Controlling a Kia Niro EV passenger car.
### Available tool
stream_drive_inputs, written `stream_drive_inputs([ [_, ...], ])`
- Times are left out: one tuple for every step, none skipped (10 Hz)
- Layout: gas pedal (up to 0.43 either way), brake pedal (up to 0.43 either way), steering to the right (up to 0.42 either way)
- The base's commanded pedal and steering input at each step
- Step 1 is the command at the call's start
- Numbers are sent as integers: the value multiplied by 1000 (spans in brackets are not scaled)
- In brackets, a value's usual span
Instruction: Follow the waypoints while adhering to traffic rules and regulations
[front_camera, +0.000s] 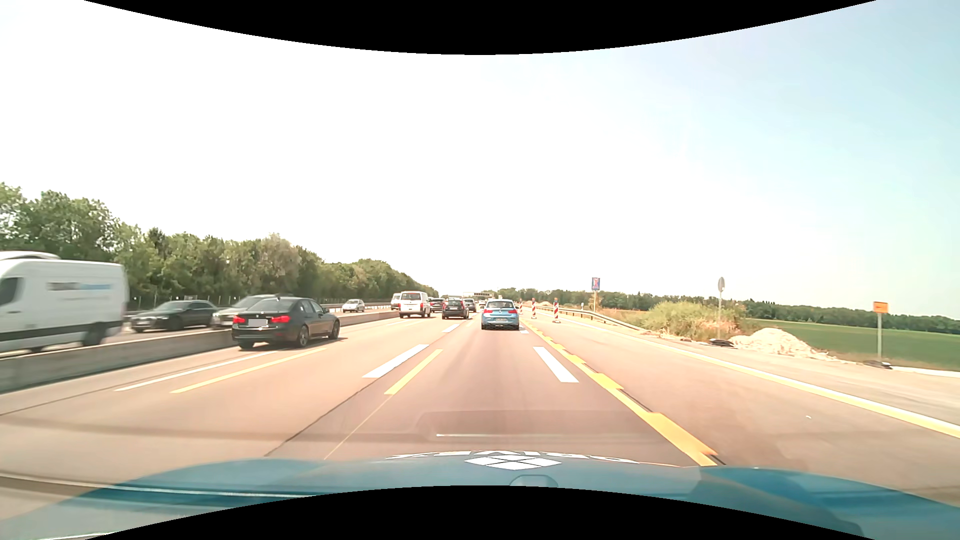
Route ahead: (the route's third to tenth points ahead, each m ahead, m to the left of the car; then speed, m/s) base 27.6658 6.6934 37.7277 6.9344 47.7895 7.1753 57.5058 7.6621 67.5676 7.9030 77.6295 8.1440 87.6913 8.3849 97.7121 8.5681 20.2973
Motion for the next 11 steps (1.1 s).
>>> stream_drive_inputs([
  [197,0,0],
  [197,0,0],
  [189,0,0],
  [177,0,0],
  [177,0,0],
  [177,0,0],
  [177,0,0],
  [169,0,0],
  [118,0,0],
  [0,0,0],
  [0,0,0],
])
